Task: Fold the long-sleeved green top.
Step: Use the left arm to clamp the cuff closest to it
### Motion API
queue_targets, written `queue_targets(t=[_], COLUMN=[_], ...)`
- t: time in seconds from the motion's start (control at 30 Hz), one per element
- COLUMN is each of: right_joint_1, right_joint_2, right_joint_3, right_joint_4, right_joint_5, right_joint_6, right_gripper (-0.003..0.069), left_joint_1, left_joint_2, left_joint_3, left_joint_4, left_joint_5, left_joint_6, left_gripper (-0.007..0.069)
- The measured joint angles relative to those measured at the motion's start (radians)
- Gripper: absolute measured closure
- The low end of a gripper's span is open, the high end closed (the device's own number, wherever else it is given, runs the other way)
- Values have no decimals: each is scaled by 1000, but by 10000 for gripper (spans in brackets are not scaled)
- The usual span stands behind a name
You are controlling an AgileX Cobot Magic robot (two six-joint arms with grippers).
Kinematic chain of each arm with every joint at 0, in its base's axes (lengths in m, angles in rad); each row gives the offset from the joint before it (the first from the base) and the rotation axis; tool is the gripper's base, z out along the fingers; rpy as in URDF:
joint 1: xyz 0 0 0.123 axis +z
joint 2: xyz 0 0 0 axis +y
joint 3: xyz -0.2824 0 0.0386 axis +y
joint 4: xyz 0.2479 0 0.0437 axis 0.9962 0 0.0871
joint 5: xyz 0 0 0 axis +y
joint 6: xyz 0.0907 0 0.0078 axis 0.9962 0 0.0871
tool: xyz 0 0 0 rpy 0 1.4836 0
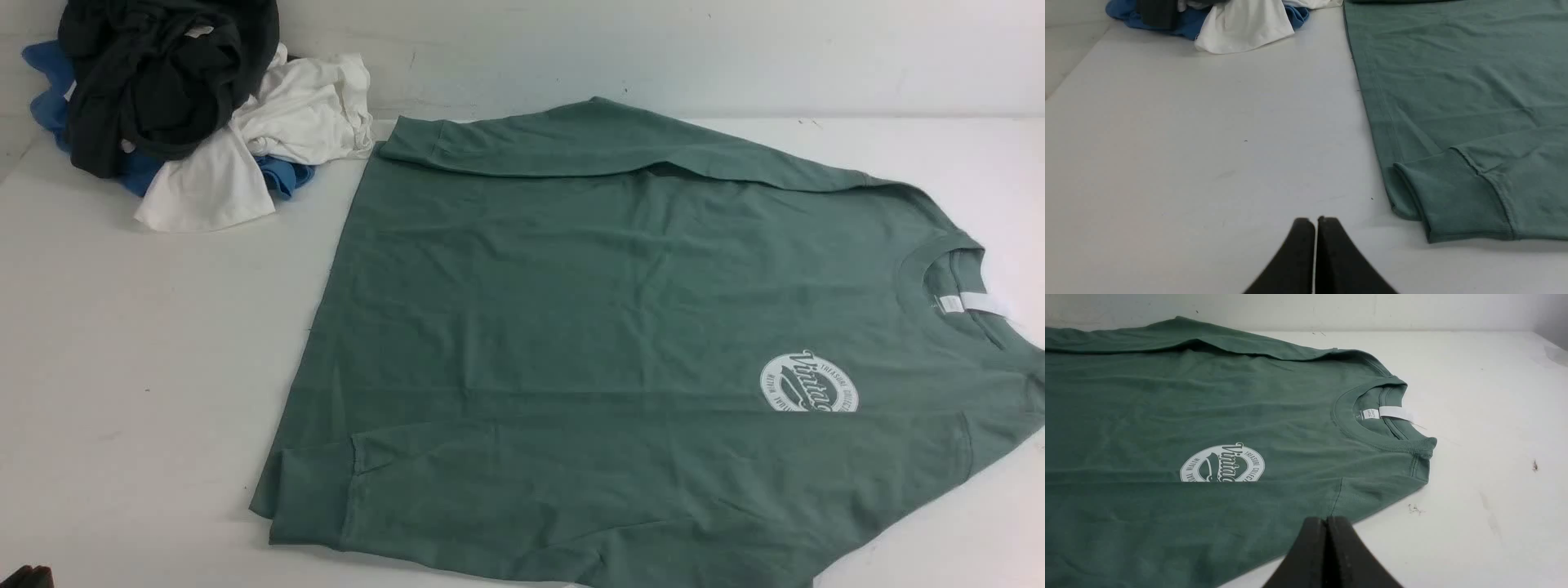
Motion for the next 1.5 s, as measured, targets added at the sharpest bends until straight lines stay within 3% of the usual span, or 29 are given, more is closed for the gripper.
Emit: queue_targets(t=[1.07,1.3,1.5], right_joint_1=[0,0,0], right_joint_2=[0,0,0], right_joint_3=[0,5,5], right_joint_4=[-14,-136,-274], right_joint_5=[0,-88,-486], right_joint_6=[0,-1,-1], right_gripper=[673,673,673], left_joint_1=[0,0,0], left_joint_2=[0,0,0], left_joint_3=[3,5,5], left_joint_4=[24,26,26], left_joint_5=[-35,-293,-626], left_joint_6=[0,0,-13], left_gripper=[631,631,631])
